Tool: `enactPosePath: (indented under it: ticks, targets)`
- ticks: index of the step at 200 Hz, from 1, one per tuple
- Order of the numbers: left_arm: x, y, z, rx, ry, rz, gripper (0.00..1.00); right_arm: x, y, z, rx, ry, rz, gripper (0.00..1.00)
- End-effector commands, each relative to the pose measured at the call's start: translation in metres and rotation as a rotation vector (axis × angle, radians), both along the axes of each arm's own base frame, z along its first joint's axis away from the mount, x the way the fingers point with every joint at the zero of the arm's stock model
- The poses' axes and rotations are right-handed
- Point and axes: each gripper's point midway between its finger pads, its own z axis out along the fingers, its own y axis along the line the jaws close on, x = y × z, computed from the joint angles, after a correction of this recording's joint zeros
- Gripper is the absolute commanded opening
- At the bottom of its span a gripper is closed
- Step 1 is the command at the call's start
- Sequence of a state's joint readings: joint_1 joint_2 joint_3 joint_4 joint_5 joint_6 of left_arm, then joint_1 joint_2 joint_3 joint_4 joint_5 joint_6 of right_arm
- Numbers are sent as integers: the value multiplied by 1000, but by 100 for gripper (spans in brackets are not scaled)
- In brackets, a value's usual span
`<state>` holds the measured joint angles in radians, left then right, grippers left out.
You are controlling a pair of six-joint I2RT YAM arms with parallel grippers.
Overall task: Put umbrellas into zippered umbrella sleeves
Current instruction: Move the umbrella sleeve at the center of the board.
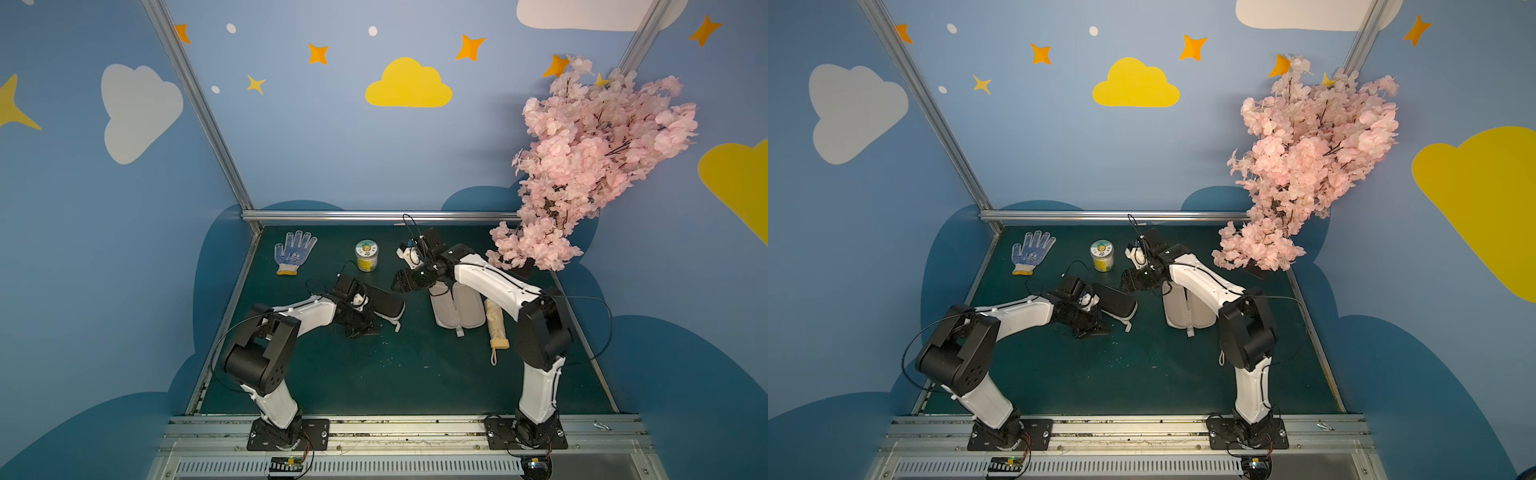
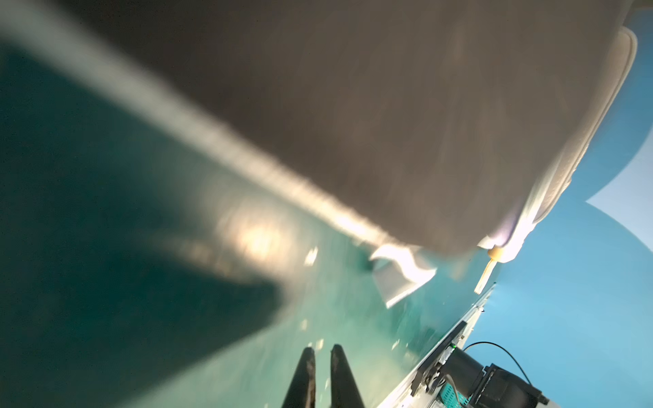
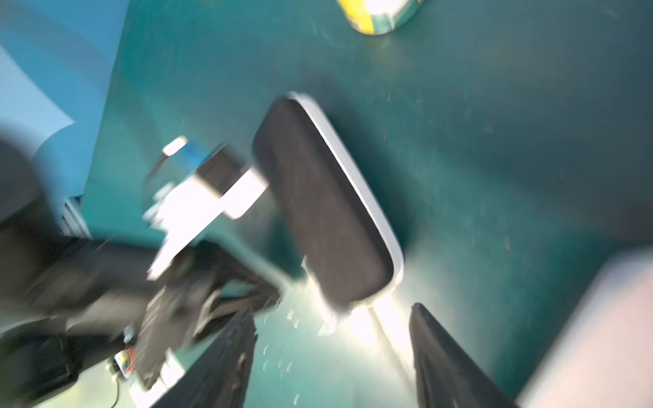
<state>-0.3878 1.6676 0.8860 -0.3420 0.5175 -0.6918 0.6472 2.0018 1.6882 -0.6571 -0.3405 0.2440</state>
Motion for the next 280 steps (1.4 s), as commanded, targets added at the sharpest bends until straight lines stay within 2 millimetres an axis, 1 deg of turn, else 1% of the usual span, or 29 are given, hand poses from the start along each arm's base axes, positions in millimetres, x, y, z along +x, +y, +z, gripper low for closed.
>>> enactPosePath:
  ticks: [1,28,40,57,79,102,123,144,160,174,185,193,200,208,215,224,226,233,244,255,263,271,280]
  targets:
    - [-5,14,28,48,-27,0,13,3,11,-25,-31,73,48,75]
    - [2,32,62,18,-93,55,13,18,30,-45,-6,123,74,77]
    - [5,45,77,17,-121,84,13,20,34,-55,-10,151,77,78]
    - [8,64,100,23,-171,121,13,17,38,-67,-8,182,79,78]
    - [16,87,128,34,-253,188,13,0,48,-73,-1,231,85,75]
    - [23,102,154,34,-340,228,14,-27,69,-78,24,273,64,70]
    - [24,107,167,29,-363,240,14,-46,90,-79,58,323,-17,64]
    - [24,109,176,19,-384,252,14,-58,114,-76,131,370,-104,59]
    - [24,108,181,10,-402,255,14,-66,135,-73,150,372,-115,58]
    - [25,109,184,14,-407,259,14,-70,152,-77,165,401,-148,56]
    - [25,110,188,20,-415,255,14,-79,169,-80,192,434,-147,55]
    - [26,111,191,27,-424,255,14,-84,176,-79,189,438,-128,55]
    - [26,112,194,33,-432,256,14,-85,175,-77,169,428,-107,55]
    - [26,113,198,36,-440,256,14,-83,169,-69,147,389,-84,56]
    - [27,113,200,41,-444,258,15,-82,158,-59,123,348,-62,58]
    - [27,115,201,48,-447,262,16,-78,139,-44,90,289,-37,62]
    - [27,115,201,50,-448,263,17,-77,134,-37,87,271,-31,63]
    - [28,115,202,53,-448,264,19,-77,112,-22,47,226,-20,65]
    - [28,111,199,68,-446,255,26,-75,70,-5,-37,173,-28,67]
    - [28,98,193,88,-453,217,34,-69,19,3,-135,128,-70,68]
    - [29,82,187,93,-463,184,40,-66,-19,6,-205,112,-117,68]
    - [32,64,178,83,-466,155,47,-64,-54,10,-250,113,-158,68]
    - [34,36,168,57,-464,106,53,-64,-89,13,-296,116,-199,67]
